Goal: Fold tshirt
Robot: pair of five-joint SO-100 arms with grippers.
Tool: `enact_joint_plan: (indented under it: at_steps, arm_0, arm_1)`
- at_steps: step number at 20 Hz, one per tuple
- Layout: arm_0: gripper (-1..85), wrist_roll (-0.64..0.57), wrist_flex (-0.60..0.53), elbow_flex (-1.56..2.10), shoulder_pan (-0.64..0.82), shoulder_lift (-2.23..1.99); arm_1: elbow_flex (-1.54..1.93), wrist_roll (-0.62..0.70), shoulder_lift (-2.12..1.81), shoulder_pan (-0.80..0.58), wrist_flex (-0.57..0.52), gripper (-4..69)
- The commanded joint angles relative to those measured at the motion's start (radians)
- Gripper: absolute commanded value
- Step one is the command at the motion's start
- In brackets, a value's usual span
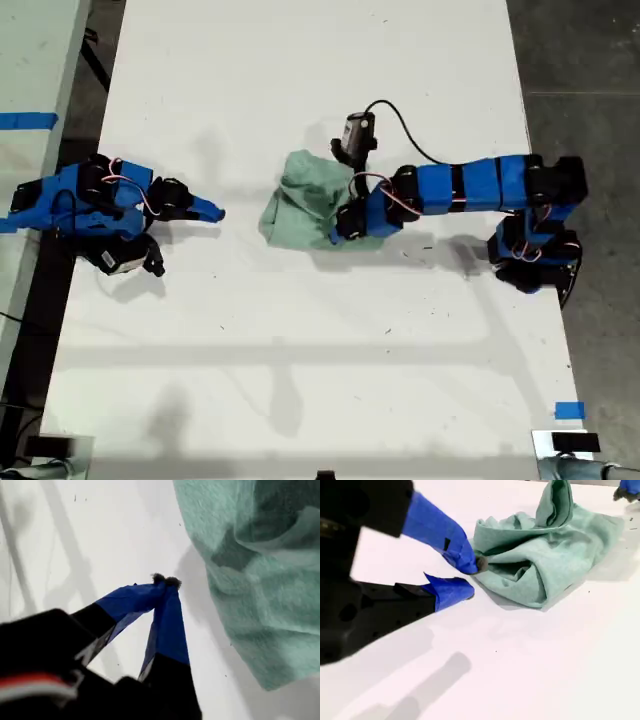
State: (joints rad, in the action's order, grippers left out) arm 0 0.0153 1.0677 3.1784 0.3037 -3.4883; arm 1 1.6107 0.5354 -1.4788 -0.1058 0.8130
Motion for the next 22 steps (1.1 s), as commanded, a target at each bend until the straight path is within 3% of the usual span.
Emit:
enact_joint_plan:
  at_steps: [1,8,12,18,22]
  arm_0:
    - [5.0,0.005,0.003,0.009,-0.012,-0.1]
    - [4.6,0.005,0.003,0.009,-0.015,-0.1]
    - [4.6,0.005,0.003,0.009,-0.017,-0.1]
    - [4.5,0.005,0.003,0.009,-0.012,-0.1]
    - [4.7,0.005,0.003,0.009,-0.011,-0.1]
  arm_1:
    - [-0.115,0.028,0.026,0.003,-0.009,-1.6]
    - [-0.195,0.074,0.156,-0.052,-0.012,-1.6]
    - [-0.267,0.186,0.249,-0.206,0.012,-1.6]
    - [-0.681,0.442,0.336,-0.543,0.247,-1.7]
    - [-0.652,0.497,0.189,-0.618,0.423,-1.7]
